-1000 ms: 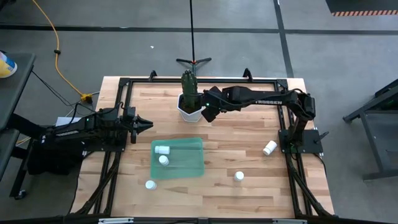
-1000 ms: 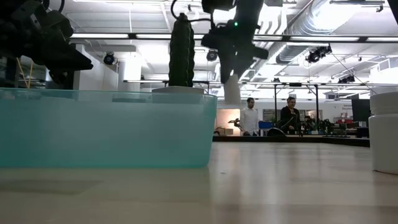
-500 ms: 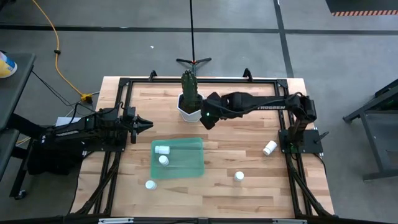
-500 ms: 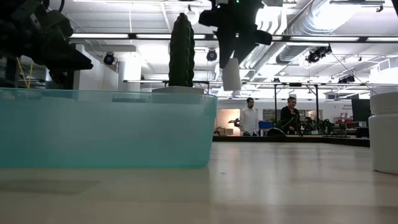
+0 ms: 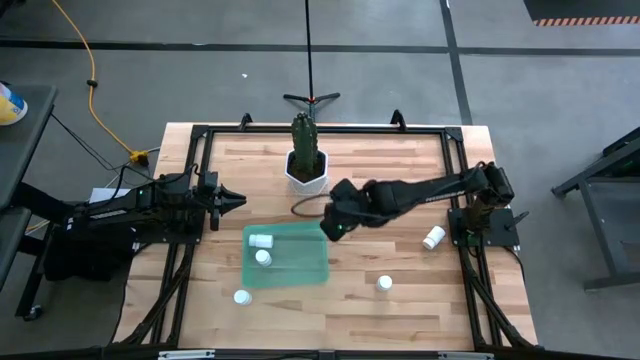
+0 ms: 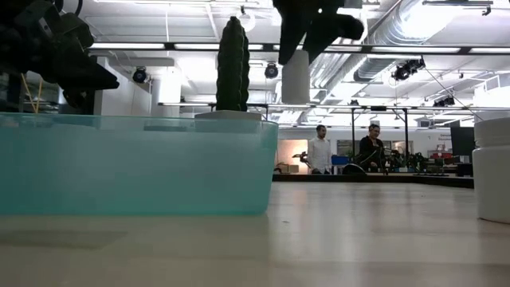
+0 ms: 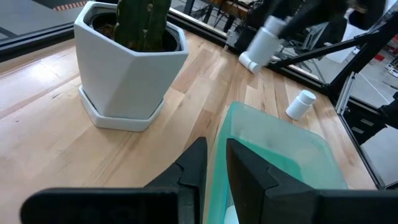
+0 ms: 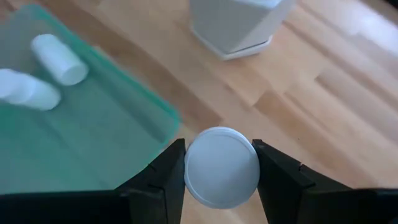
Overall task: Pick and place pill bottles into a basket
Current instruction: Put the white pill bottle into the green bin
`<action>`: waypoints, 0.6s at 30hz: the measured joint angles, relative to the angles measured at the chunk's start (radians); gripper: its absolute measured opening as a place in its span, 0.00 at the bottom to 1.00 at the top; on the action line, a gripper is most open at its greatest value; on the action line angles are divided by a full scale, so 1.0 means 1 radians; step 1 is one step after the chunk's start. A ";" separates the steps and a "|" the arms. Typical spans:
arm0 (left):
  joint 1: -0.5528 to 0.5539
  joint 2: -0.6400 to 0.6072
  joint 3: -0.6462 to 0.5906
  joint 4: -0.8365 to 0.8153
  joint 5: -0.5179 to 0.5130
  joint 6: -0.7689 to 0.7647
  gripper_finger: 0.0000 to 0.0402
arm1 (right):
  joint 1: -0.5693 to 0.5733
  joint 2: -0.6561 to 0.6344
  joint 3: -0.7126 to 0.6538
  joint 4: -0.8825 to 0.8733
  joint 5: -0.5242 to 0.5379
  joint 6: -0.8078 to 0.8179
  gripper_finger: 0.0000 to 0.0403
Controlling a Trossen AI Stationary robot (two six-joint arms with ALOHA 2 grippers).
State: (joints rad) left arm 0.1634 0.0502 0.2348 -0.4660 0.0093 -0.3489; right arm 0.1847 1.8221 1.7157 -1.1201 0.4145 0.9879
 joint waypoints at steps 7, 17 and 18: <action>0.000 0.000 0.000 0.000 0.000 0.001 0.24 | 0.084 0.000 0.000 0.119 0.026 0.064 0.36; 0.000 0.000 0.000 0.000 0.000 0.003 0.24 | 0.117 0.026 0.000 0.335 0.041 0.058 0.36; 0.000 0.000 0.000 0.000 0.000 0.003 0.24 | 0.117 0.032 0.000 0.361 0.039 0.052 0.36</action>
State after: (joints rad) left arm 0.1634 0.0502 0.2348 -0.4664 0.0090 -0.3458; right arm 0.3019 1.8544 1.7157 -0.7594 0.4535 1.0403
